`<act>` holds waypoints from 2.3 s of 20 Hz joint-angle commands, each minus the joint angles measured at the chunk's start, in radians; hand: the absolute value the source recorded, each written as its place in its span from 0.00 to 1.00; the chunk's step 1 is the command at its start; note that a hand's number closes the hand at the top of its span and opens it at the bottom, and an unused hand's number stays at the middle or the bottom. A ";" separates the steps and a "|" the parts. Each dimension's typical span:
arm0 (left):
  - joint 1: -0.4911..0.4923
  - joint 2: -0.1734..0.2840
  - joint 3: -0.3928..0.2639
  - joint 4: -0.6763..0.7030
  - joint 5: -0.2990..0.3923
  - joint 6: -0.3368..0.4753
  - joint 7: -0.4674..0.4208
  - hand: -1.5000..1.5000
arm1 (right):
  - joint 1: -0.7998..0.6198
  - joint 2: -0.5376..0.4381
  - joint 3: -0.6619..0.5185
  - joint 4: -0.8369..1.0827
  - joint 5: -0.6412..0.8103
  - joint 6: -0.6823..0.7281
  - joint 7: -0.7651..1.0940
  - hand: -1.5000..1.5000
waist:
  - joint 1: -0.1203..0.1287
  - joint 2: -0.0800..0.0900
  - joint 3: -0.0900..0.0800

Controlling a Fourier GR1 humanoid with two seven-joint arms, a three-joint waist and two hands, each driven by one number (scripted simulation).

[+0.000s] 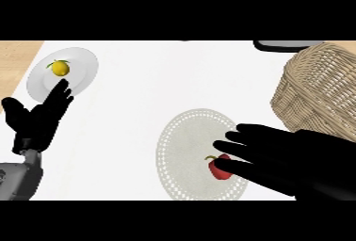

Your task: Pick the bell pepper from the placemat and place it in the basket

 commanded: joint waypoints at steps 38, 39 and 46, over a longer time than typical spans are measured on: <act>-0.003 -0.145 0.111 -0.042 -0.166 -0.065 0.064 0.50 | 0.154 0.224 0.204 0.692 0.831 -0.456 -0.782 0.00 | -0.003 -0.003 -0.001; 0.037 -0.117 0.142 -0.031 -0.148 -0.107 0.024 0.50 | 0.229 0.167 0.220 0.620 0.847 -0.471 -0.813 0.00 | -0.005 -0.004 -0.002; -0.067 -0.130 0.177 0.041 -0.154 -0.129 0.063 0.50 | 0.249 0.219 0.229 0.722 0.943 -0.601 -0.871 0.00 | -0.007 -0.002 -0.001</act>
